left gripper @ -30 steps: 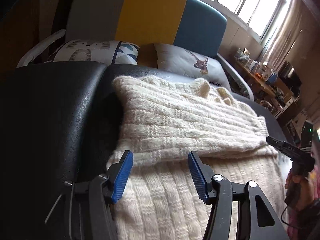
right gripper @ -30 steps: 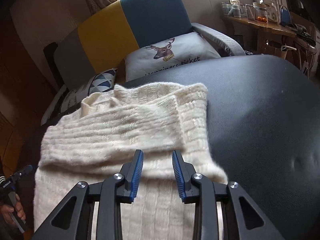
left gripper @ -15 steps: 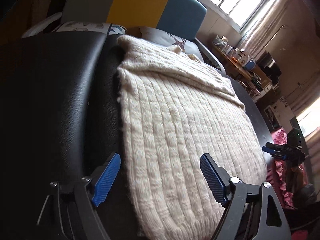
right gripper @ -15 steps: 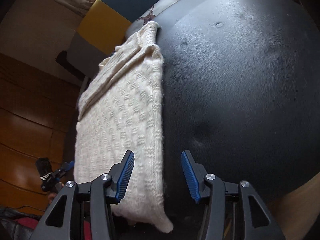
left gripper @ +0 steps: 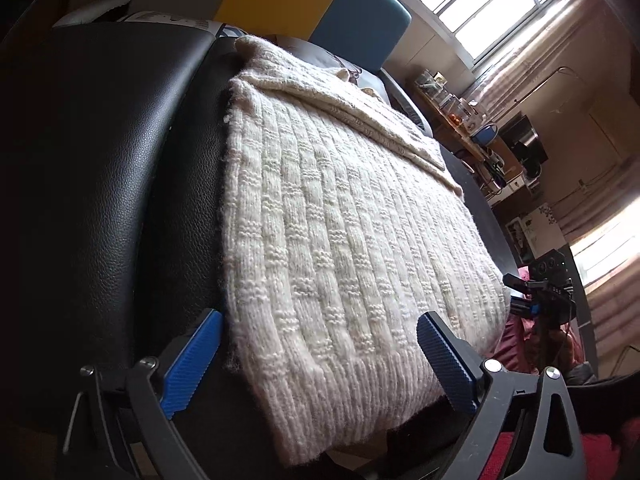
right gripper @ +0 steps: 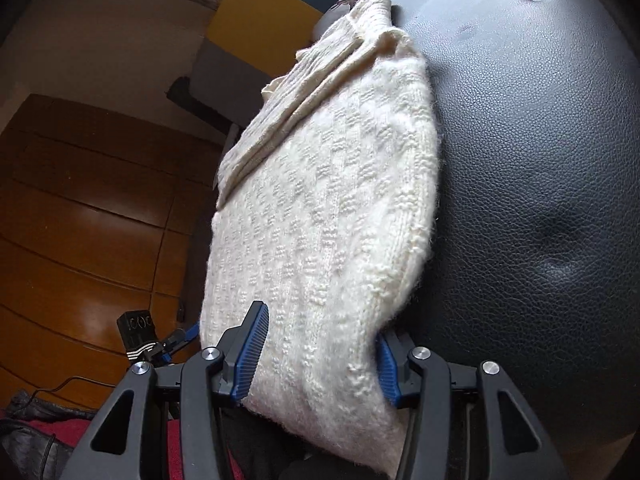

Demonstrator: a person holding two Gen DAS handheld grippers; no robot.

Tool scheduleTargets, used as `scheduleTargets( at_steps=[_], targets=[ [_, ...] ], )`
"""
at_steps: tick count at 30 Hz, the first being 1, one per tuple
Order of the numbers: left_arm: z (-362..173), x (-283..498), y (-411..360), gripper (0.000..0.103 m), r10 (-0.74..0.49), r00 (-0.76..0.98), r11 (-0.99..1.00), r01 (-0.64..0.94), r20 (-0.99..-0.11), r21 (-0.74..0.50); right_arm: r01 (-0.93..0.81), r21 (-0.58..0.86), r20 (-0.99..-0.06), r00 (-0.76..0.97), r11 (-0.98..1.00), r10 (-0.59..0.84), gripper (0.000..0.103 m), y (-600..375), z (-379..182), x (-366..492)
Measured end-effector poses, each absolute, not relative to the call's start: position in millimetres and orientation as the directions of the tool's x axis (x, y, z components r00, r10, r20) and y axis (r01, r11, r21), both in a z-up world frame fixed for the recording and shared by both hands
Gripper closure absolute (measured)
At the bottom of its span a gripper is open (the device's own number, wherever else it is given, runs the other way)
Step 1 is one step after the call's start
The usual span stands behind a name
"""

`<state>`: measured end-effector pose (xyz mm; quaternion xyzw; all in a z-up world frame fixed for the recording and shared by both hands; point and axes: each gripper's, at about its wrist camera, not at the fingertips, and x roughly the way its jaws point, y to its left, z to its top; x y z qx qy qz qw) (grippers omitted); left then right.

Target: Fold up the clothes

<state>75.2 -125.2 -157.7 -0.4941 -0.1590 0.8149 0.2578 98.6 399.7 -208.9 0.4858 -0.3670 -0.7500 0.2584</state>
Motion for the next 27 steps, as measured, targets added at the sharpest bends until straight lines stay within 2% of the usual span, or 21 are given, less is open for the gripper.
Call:
scheduleTargets(
  at_steps=[7, 9, 10, 14, 16, 17, 18, 19, 27],
  targets=[
    [-156.2, 73.6, -122.1, 0.006, 0.568, -0.386, -0.823, -0.232, -0.727, -0.519, 0.054, 0.796, -0.535, -0.405, -0.603, -0.742, 0.053, 388.3, -210.2, 103.9],
    [-155.7, 72.4, -120.9, 0.025, 0.538, -0.387, -0.843, -0.226, -0.749, -0.489, 0.085, 0.781, -0.54, -0.407, -0.619, -0.737, 0.053, 383.6, -209.0, 105.3],
    [-155.8, 70.9, -120.8, 0.028, 0.527, -0.381, -0.85, -0.228, -0.76, -0.475, 0.107, 0.768, -0.543, -0.414, -0.631, -0.731, 0.053, 384.4, -207.8, 106.4],
    [-155.0, 67.2, -117.5, 0.03, 0.493, -0.354, -0.869, -0.234, -0.794, -0.435, 0.164, 0.724, -0.567, -0.41, -0.669, -0.714, 0.054, 375.3, -204.5, 111.1],
    [-154.2, 67.6, -112.0, 0.033, 0.453, -0.355, -0.89, -0.233, -0.818, -0.392, 0.099, 0.747, -0.579, -0.388, -0.657, -0.717, 0.063, 379.8, -207.5, 105.3],
    [-153.7, 67.8, -110.9, 0.045, 0.424, -0.361, -0.904, -0.229, -0.83, -0.362, 0.084, 0.748, -0.587, -0.379, -0.658, -0.716, 0.066, 385.4, -209.4, 105.4],
    [-156.0, 67.7, -113.4, 0.079, 0.44, -0.353, -0.897, -0.212, -0.826, -0.387, 0.084, 0.735, -0.602, -0.375, -0.672, -0.705, 0.073, 385.0, -209.6, 105.1],
    [-158.4, 67.6, -116.0, 0.095, 0.455, -0.346, -0.89, -0.194, -0.821, -0.412, 0.079, 0.734, -0.603, -0.381, -0.674, -0.701, 0.076, 384.5, -210.5, 105.1],
    [-168.5, 65.9, -128.3, 0.09, 0.509, -0.327, -0.857, -0.102, -0.796, -0.506, 0.092, 0.701, -0.586, -0.491, -0.707, -0.645, 0.072, 381.0, -209.2, 121.5]
  ],
)
